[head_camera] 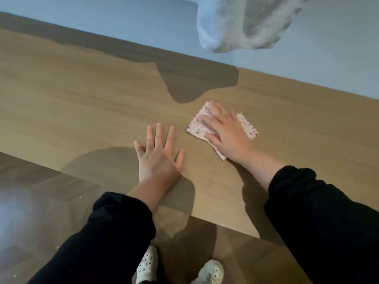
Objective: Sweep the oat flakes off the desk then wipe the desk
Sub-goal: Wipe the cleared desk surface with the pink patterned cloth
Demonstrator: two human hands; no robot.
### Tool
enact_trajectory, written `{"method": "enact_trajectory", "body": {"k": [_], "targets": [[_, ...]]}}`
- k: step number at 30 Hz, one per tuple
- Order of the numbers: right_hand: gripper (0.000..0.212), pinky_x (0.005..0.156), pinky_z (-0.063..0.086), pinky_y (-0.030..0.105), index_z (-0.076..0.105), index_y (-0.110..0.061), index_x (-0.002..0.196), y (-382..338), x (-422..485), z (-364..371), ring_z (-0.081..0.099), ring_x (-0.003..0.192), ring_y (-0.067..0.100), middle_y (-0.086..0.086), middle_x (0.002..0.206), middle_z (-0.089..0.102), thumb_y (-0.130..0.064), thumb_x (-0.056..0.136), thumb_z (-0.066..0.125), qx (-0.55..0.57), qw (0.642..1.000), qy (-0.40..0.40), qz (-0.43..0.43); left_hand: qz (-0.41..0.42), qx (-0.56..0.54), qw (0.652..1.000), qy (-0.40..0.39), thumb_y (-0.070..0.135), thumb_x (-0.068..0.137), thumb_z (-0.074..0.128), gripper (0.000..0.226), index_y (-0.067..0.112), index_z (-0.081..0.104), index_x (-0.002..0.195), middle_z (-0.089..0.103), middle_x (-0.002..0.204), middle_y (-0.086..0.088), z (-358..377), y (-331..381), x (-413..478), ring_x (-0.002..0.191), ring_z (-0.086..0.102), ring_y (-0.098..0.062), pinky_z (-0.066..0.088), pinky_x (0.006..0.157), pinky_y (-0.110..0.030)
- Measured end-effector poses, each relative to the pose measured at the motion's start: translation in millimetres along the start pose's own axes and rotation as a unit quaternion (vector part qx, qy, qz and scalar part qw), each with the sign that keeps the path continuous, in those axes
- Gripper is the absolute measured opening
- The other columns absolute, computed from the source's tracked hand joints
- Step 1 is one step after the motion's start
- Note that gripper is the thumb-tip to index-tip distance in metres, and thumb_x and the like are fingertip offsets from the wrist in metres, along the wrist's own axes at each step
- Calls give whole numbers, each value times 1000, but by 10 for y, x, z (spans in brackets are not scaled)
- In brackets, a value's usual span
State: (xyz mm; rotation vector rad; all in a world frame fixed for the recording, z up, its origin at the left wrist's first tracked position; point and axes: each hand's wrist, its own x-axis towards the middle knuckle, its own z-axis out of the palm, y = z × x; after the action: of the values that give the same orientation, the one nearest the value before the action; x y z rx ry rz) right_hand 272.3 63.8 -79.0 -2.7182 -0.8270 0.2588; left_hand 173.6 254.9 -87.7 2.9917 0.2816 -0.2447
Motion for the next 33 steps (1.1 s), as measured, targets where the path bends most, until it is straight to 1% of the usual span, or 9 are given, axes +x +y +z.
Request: {"method": "enact_trajectory", "body": {"k": [3,7,16,18,21,23,26,29,33], "targets": [[47,120,9,47,34,-20,150,599,6,-187,9,150,19,3,161,19,-28,104,39,-16,995,21,95,33,15,999,-21,55,96,21,67,33,-7,153,-14,161,-3,-22,11,37,146,-19,-25,-4,116,-56],[57,119,9,50,14,-11,155,1029,386,-364,2,150,26,9,163,4,-34,104,22,-71,968,26,241,37,5,999,-17,58,94,21,67,35,-3,153,-12,161,-1,-31,2,33,146,-18,-24,-4,117,-56],[56,120,4,42,8,-20,156,459,1206,-323,1,150,22,7,164,4,-39,103,13,-64,989,-28,127,22,-12,1000,5,65,81,6,75,41,2,152,-5,162,3,18,-30,37,148,-13,-19,-2,118,-53],[55,117,14,41,16,-14,154,644,1058,-376,14,148,27,15,160,19,-34,102,19,-87,979,5,186,21,-15,1000,8,64,81,6,74,41,2,152,-5,162,4,14,-28,35,148,-13,-19,-2,118,-52],[63,120,4,51,2,-11,155,1053,722,-456,-2,150,29,14,162,-3,-37,100,16,-60,927,49,367,23,-15,1000,11,63,82,8,73,41,3,152,-5,162,4,14,-20,30,148,-13,-19,-2,118,-52],[64,119,1,54,-1,-11,155,1131,596,-450,-6,150,29,12,163,-8,-39,100,14,-35,915,40,400,23,-18,999,14,60,87,17,69,40,4,152,-3,162,3,8,-19,28,148,-11,-19,-1,118,-53],[62,119,1,54,1,-14,156,829,489,-331,-7,150,29,11,163,-8,-39,101,13,-44,943,22,329,23,-23,999,13,51,95,28,62,39,7,152,-2,162,2,-14,-14,21,148,-11,-20,-1,118,-52],[60,120,2,50,5,-19,156,250,210,-52,-6,150,25,7,164,-4,-41,101,15,-66,983,-15,172,18,-33,999,7,44,98,28,58,38,9,152,-3,162,2,-20,-14,19,148,-10,-19,-4,118,-51],[61,119,11,51,18,-22,155,-376,-722,274,5,150,23,5,163,9,-45,99,19,-90,995,-44,9,14,-42,999,15,34,97,32,58,36,14,152,2,162,2,-20,-19,28,149,-5,-19,-2,119,-50]]}}
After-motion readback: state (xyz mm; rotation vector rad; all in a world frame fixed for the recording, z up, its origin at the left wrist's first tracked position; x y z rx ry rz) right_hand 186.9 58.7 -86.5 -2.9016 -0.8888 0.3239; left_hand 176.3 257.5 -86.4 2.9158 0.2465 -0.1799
